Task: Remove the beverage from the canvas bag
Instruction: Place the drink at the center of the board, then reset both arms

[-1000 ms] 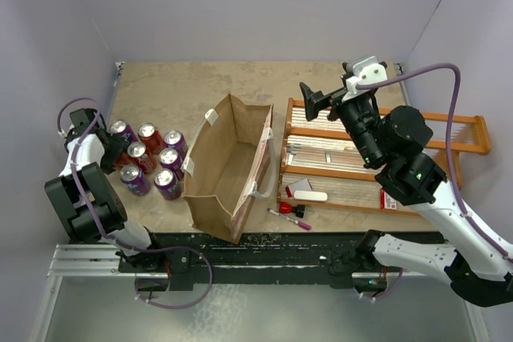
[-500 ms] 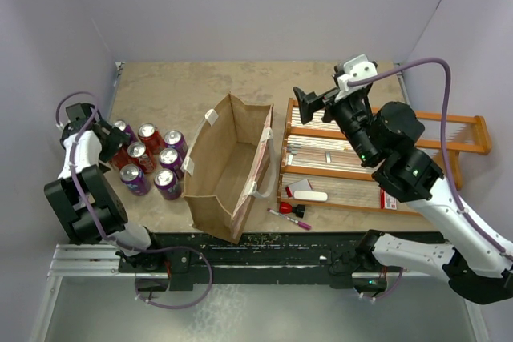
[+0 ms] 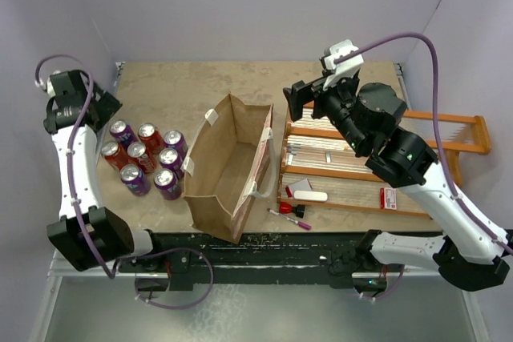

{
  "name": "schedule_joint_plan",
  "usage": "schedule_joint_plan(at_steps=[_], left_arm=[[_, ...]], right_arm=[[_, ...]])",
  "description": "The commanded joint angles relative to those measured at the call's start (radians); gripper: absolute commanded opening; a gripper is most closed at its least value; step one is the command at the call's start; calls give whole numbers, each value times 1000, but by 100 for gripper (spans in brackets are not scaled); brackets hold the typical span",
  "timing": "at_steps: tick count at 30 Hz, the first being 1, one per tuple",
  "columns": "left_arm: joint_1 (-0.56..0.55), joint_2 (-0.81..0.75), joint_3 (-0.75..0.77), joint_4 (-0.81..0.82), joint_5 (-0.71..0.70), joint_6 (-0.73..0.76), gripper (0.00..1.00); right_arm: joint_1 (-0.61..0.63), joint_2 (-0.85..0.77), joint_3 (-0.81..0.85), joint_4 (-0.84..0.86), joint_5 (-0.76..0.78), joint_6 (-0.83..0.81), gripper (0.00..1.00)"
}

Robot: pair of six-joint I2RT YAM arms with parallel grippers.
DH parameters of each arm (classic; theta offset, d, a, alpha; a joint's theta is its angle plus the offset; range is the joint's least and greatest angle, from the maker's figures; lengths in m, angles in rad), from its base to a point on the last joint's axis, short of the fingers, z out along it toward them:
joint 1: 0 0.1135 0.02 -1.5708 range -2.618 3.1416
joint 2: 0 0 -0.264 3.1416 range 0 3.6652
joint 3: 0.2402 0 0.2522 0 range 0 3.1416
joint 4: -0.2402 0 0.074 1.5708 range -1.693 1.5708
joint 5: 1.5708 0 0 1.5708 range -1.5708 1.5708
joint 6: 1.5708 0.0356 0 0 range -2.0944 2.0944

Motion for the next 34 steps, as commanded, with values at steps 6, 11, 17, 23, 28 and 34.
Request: schedule_joint_plan(at_steps=[6, 11, 17, 23, 28, 34], left_arm=[[-324, -77, 285, 150, 245, 326, 99], [-514, -76, 448, 168, 343, 411, 99], [-526, -126, 478, 295, 583, 215, 99], [-602, -195, 453, 256, 589, 260, 99], [-640, -225, 434, 203, 536, 339, 99], [-657, -222, 480, 149, 403, 446, 99]], right_arm=[[-5, -26, 110, -163, 253, 286, 100], [-5, -38, 224, -258, 348, 317, 100], [-4, -5, 409, -407, 442, 377, 100], [-5, -49, 393, -401, 500, 367, 100], [-5, -56, 382, -416, 559, 340, 100], [-5, -49, 421, -409, 500, 317, 100]])
